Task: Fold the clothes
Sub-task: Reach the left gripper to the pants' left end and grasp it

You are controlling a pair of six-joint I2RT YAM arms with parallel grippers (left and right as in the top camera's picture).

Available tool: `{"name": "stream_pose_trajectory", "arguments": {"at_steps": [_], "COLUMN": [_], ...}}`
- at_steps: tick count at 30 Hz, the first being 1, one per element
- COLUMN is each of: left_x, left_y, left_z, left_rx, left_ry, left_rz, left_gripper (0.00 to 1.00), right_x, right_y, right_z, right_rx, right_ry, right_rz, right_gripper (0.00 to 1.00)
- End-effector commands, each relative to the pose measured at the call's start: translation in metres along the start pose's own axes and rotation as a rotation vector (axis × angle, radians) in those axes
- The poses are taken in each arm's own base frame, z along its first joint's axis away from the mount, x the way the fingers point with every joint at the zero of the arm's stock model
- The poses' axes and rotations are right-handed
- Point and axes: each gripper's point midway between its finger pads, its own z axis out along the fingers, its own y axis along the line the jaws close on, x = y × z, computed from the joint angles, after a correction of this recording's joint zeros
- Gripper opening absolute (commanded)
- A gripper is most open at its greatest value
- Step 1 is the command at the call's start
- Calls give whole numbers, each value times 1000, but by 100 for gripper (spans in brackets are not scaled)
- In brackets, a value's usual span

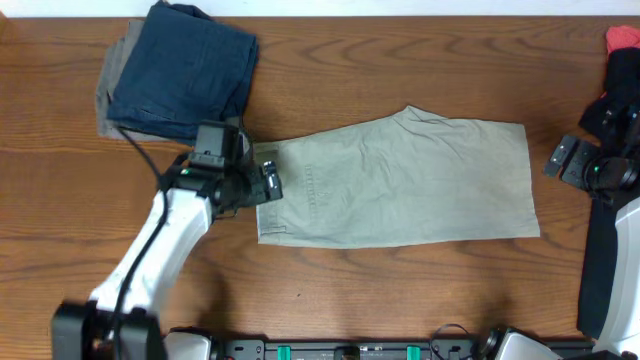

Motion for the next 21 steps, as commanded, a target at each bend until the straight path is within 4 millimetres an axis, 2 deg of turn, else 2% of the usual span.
{"name": "stream_pose_trajectory", "arguments": {"at_steps": [1, 7, 14, 21], "left_x": [-7, -10, 1, 12], "left_y": [3, 6, 12, -6], "left_z": [16, 38, 56, 62], "left_rx": [-20, -27, -37, 82], "left_ry": [5, 21, 85, 155], "left_rz": [-51, -54, -11, 18], "left_gripper": [98, 98, 98, 98], "right_x": [-4, -4, -4, -4], "right_y": [2, 2, 2, 2], "right_z": [-5, -5, -5, -5], "right_rx": [1, 1, 1, 1], "right_ry": [-18, -18, -18, -18], "right_rz": [-19, -19, -19, -19], "right_gripper": [99, 99, 99, 99]}}
